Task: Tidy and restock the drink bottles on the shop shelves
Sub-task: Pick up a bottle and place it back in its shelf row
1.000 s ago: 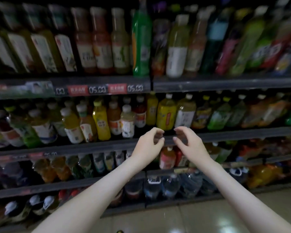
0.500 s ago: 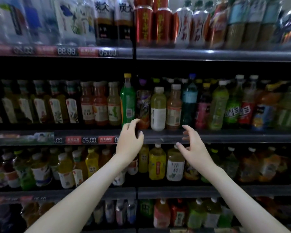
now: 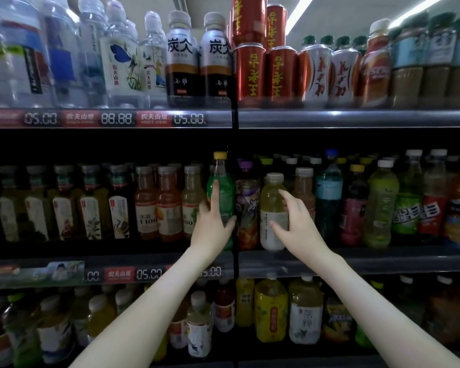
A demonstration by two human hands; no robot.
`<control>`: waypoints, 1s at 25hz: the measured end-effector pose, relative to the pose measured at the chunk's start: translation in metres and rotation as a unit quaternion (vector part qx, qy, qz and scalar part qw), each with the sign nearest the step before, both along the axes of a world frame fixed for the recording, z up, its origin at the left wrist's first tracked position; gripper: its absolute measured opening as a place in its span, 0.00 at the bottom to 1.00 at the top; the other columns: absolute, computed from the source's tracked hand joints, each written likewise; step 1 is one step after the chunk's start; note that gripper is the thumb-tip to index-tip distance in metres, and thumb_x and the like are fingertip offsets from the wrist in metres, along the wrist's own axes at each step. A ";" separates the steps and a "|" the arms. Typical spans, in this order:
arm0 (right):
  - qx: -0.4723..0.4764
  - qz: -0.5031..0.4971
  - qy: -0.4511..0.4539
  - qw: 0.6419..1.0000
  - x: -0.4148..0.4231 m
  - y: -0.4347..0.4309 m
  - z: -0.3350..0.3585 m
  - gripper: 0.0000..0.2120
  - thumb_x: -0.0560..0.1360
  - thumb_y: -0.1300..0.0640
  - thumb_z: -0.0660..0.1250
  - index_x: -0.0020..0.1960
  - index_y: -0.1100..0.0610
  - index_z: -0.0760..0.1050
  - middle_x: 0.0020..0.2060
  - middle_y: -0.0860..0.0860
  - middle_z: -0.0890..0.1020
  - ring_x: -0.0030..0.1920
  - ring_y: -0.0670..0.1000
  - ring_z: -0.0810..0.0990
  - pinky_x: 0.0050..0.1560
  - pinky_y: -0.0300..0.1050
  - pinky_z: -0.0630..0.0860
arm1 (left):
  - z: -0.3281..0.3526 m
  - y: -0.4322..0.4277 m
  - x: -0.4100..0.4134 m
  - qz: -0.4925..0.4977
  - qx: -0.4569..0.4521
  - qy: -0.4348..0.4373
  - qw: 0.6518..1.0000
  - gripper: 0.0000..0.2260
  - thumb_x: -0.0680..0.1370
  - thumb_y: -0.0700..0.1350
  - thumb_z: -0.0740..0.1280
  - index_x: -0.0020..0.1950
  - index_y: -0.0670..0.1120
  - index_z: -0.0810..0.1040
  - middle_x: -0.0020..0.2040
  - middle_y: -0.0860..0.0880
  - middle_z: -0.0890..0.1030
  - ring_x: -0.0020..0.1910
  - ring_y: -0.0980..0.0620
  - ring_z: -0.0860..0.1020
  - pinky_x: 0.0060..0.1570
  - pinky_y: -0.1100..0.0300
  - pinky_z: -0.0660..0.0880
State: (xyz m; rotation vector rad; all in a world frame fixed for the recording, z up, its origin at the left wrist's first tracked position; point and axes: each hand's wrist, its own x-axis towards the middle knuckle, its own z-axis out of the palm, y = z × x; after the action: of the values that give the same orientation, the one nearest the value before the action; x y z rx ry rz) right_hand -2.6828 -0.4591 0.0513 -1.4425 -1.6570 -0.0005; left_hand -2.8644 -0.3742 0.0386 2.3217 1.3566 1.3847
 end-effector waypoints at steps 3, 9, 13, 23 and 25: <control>0.003 -0.004 -0.021 1.000 -0.002 0.015 -0.002 0.32 0.78 0.57 0.65 0.76 0.53 0.54 0.70 0.51 0.64 0.71 0.50 0.61 0.68 0.39 0.58 | 0.002 0.010 0.004 -0.017 -0.021 -0.057 0.998 0.46 0.76 0.51 0.68 0.74 0.59 0.31 0.69 0.36 0.64 0.57 0.38 0.76 0.52 0.52 0.74; 0.030 0.042 0.010 0.999 -0.008 0.011 0.016 0.33 0.76 0.51 0.68 0.76 0.52 0.57 0.68 0.44 0.65 0.69 0.40 0.61 0.69 0.37 0.60 | -0.011 -0.003 0.002 -0.073 0.057 -0.107 0.990 0.44 0.74 0.47 0.71 0.77 0.54 0.40 0.70 0.40 0.65 0.65 0.44 0.71 0.55 0.60 0.68; 0.009 0.156 0.051 0.986 -0.025 -0.002 0.027 0.31 0.70 0.54 0.75 0.68 0.44 0.64 0.60 0.37 0.74 0.60 0.32 0.71 0.57 0.26 0.67 | -0.017 -0.022 0.011 -0.124 0.274 -0.075 0.951 0.40 0.73 0.44 0.70 0.75 0.52 0.47 0.65 0.42 0.66 0.60 0.46 0.71 0.46 0.57 0.78; 0.105 0.084 0.146 0.980 0.008 -0.035 0.021 0.20 0.68 0.57 0.76 0.58 0.51 0.74 0.47 0.42 0.82 0.48 0.38 0.80 0.45 0.29 0.75 | 0.010 -0.036 0.032 -0.264 0.131 0.014 0.955 0.32 0.78 0.56 0.61 0.77 0.59 0.46 0.70 0.50 0.68 0.67 0.55 0.69 0.60 0.55 0.74; 0.079 0.062 0.174 0.980 0.019 -0.039 0.020 0.17 0.69 0.55 0.75 0.56 0.49 0.75 0.46 0.42 0.82 0.46 0.36 0.80 0.43 0.27 0.74 | 0.009 -0.024 0.032 -0.181 0.154 -0.008 0.971 0.26 0.81 0.53 0.58 0.77 0.57 0.52 0.67 0.47 0.70 0.65 0.52 0.69 0.58 0.52 0.74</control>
State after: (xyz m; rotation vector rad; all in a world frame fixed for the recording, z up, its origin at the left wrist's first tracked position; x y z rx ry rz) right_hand -2.6643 -0.4977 0.0718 -1.1434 -1.4204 0.1776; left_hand -2.8322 -0.3980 0.0480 2.5700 0.6959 1.5719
